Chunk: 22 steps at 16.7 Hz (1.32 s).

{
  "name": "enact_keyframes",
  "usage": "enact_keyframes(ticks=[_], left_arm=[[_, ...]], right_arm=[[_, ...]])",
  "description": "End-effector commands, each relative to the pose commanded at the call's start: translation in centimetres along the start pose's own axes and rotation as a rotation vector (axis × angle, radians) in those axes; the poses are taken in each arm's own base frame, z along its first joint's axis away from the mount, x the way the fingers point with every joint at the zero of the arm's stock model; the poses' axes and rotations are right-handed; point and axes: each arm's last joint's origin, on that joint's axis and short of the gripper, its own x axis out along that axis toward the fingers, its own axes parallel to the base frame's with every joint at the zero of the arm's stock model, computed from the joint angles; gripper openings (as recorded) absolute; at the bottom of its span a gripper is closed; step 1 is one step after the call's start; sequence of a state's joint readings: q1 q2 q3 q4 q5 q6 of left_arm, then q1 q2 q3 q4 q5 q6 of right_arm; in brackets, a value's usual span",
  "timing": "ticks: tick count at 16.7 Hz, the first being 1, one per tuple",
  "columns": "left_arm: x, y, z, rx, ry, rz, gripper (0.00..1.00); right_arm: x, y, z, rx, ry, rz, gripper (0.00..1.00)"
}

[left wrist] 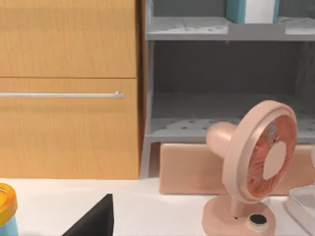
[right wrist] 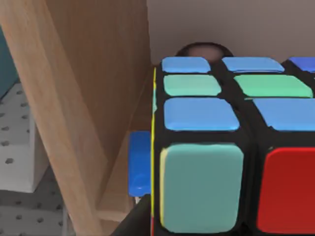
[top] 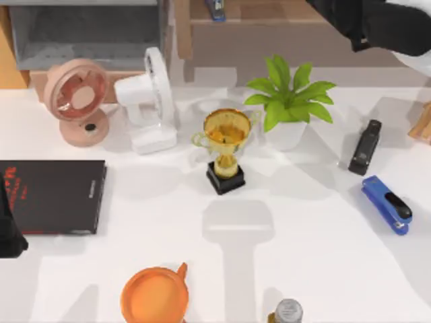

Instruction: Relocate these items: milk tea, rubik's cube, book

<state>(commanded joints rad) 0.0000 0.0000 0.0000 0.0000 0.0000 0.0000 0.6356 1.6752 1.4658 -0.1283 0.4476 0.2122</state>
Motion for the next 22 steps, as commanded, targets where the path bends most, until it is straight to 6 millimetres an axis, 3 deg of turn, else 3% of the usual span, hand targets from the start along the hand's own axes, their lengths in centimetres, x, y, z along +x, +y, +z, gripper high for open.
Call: enact_keyframes(ticks=[4,11,15,22], left_arm=[[0.0,0.0,0.0,0.0,0.0,0.0,1.0],[0.0,0.0,0.0,0.0,0.0,0.0,1.0],[0.0,0.0,0.0,0.0,0.0,0.0,1.0],[0.0,0.0,0.0,0.0,0.0,0.0,1.0]], right_arm=[[0.5,-0.8,5.4,-0.026,-0.264,-0.138,0.0],[0.3,-1.1,6.5,-0.018,-0.311,-0.17,0.0],[0.4,-3.0,9.7,0.067,-0.418,-0.214,0.0],[8.2,-3.1,9.6,-0.001,-0.338,-0.199,0.0]])
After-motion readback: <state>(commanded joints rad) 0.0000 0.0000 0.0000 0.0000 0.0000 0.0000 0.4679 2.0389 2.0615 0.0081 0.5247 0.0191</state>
